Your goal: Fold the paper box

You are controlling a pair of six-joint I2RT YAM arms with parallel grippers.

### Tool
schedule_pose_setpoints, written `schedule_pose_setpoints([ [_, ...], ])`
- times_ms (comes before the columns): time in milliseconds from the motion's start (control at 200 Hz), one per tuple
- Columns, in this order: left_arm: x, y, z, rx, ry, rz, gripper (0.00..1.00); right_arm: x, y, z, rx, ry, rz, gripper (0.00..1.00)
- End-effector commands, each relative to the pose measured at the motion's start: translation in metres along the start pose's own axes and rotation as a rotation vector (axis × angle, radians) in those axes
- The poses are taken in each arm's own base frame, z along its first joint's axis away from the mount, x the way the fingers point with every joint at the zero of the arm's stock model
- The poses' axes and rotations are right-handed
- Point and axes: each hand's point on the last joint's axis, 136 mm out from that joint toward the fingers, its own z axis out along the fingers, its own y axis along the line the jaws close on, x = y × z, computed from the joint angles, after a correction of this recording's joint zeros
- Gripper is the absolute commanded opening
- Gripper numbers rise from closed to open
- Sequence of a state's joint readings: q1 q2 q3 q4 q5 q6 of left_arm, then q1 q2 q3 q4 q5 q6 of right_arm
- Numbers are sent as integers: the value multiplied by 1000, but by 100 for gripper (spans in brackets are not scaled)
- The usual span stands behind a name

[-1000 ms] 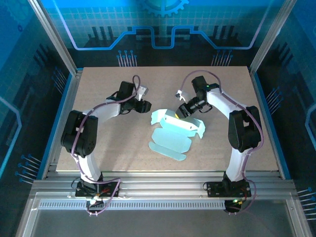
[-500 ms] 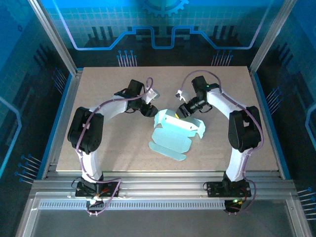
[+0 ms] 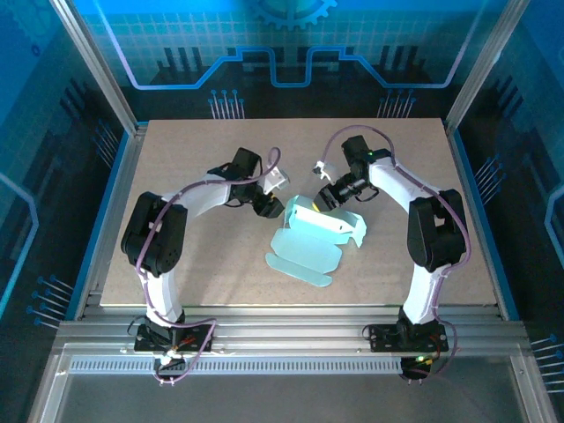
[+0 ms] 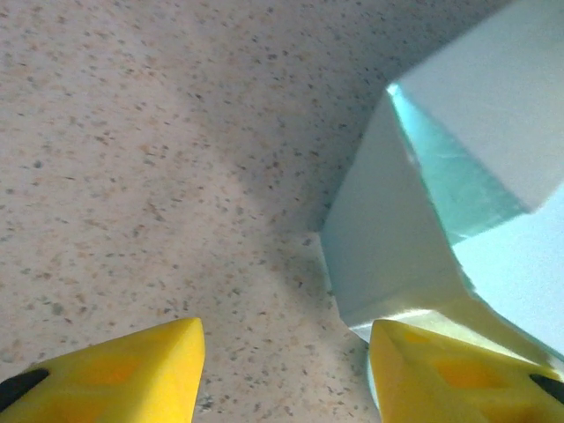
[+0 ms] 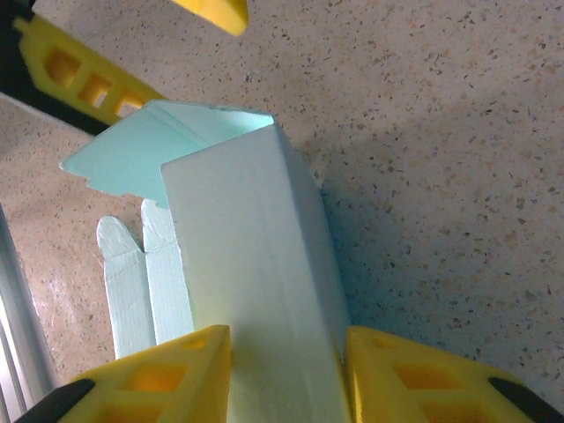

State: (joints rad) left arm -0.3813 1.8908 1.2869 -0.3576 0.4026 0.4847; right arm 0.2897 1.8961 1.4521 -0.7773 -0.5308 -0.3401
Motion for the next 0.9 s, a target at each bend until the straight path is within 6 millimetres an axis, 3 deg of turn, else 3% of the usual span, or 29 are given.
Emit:
schedule_pose_setpoints([
  [0,-10,-19,-9,43,-40,75,53,14,0,7,21,62,20,38],
  [145,-11,-27,-7,52,-40,78,52,15,0,7,21,63,23,38],
  [610,-18,-44,-3,52,-75,37,34,17,2,10,6,61,20,38],
  [896,-12,-50,4,39,-76,3,29,19,4,12,-10,67,27,38],
])
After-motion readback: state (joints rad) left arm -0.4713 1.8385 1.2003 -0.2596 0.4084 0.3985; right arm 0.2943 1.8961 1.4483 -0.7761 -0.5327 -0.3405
